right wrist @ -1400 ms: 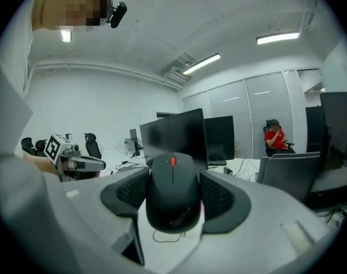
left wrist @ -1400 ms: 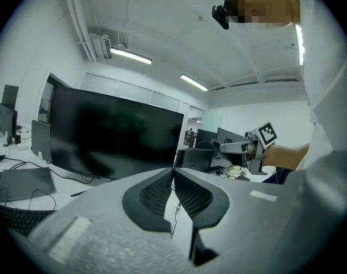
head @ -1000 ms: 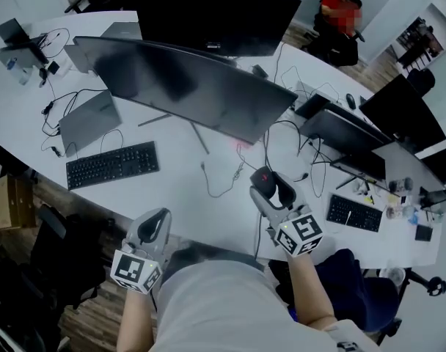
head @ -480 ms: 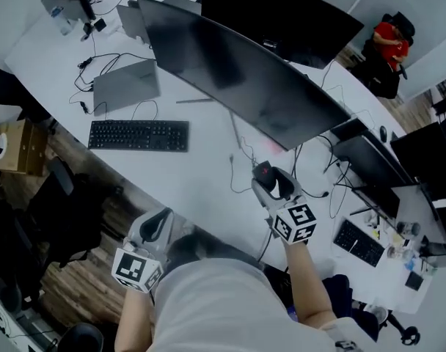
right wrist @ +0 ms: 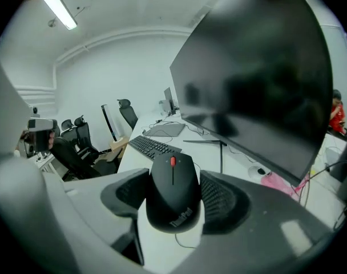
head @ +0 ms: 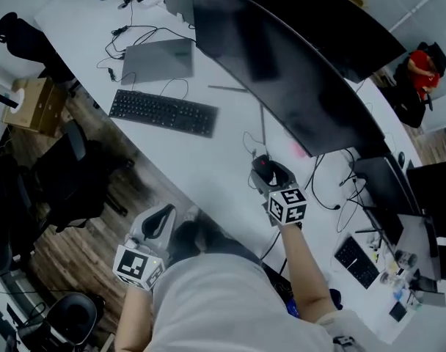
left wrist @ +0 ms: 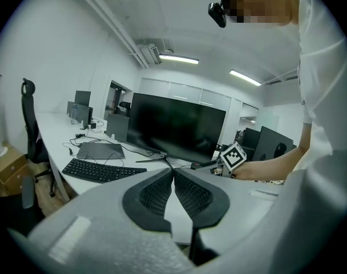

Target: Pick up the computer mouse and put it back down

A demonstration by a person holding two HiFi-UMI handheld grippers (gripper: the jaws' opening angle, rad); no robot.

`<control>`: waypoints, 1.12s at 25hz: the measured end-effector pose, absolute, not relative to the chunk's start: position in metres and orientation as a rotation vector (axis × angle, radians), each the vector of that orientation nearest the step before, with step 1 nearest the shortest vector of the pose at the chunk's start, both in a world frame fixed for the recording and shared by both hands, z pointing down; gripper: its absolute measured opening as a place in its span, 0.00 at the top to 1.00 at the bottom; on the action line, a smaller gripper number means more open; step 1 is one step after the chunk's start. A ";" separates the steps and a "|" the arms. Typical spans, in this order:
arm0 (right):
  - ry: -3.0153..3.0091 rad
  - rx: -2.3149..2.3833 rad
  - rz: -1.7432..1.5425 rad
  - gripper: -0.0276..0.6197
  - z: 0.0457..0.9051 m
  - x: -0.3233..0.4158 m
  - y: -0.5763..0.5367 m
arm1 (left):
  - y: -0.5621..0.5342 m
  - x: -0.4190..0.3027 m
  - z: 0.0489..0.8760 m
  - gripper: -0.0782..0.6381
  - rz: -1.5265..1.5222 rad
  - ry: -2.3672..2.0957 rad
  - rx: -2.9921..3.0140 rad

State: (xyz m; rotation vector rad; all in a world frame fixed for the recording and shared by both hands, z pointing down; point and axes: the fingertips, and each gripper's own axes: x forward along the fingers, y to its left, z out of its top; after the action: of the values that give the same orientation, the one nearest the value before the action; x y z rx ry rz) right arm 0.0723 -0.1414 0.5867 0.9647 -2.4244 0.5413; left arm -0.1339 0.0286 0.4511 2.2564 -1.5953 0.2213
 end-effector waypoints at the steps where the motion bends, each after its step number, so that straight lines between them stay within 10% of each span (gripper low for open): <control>1: -2.414 0.947 0.547 0.53 0.595 0.069 -0.142 | 0.032 -0.136 0.453 0.87 0.222 -1.607 2.243; 28: -2.196 0.755 0.602 0.53 0.738 0.025 -0.154 | 0.089 -0.167 0.467 0.87 0.250 -1.803 2.014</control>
State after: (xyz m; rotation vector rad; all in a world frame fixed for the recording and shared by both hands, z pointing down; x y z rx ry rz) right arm 0.0252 -0.1544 0.7381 0.7553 -2.1955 0.6018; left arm -0.1673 0.0887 0.4666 2.0137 -1.8028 0.2503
